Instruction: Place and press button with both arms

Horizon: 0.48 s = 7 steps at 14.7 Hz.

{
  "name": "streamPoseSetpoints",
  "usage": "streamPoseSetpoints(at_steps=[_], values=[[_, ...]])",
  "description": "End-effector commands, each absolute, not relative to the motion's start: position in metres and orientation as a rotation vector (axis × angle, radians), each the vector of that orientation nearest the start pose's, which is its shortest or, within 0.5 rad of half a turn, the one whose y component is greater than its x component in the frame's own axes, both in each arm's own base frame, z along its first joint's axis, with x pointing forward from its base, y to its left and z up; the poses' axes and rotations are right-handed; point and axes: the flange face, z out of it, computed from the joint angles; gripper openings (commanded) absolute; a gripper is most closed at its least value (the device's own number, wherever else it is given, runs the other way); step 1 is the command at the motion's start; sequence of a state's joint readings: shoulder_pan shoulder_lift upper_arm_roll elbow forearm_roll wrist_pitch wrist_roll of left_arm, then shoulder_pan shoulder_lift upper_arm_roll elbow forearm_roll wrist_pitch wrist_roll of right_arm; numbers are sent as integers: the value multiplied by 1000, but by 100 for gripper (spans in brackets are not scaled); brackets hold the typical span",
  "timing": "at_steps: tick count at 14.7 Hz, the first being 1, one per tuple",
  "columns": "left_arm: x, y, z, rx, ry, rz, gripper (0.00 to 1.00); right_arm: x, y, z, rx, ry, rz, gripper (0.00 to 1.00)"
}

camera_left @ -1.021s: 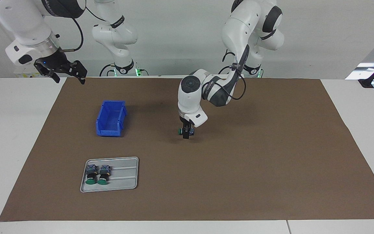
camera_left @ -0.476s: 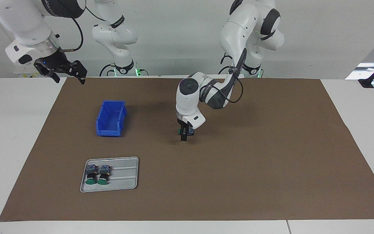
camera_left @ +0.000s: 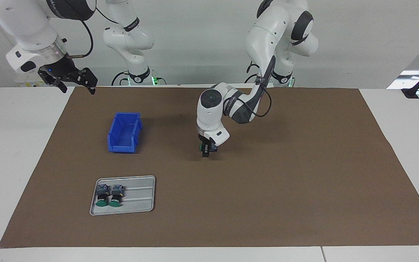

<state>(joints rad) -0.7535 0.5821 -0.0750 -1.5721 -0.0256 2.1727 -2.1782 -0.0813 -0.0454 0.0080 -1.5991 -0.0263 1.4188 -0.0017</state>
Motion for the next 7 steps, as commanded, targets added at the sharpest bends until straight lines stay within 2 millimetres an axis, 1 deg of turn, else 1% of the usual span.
streamPoseSetpoints(at_steps=[1, 2, 5, 6, 7], values=[[476, -515, 304, -2458, -2015, 64, 26, 515, -43, 624, -3162, 94, 209, 100], [475, -513, 302, -2452, -2008, 67, 21, 515, -43, 624, -3162, 94, 209, 100], [477, -513, 306, -2456, -2008, 67, 14, 515, -43, 624, -3162, 94, 209, 100], [478, -513, 310, -2460, -2017, 67, 12, 515, -43, 624, -3162, 94, 209, 100], [482, -509, 323, -2464, -2032, 66, 12, 515, -43, 624, -3162, 94, 209, 100]])
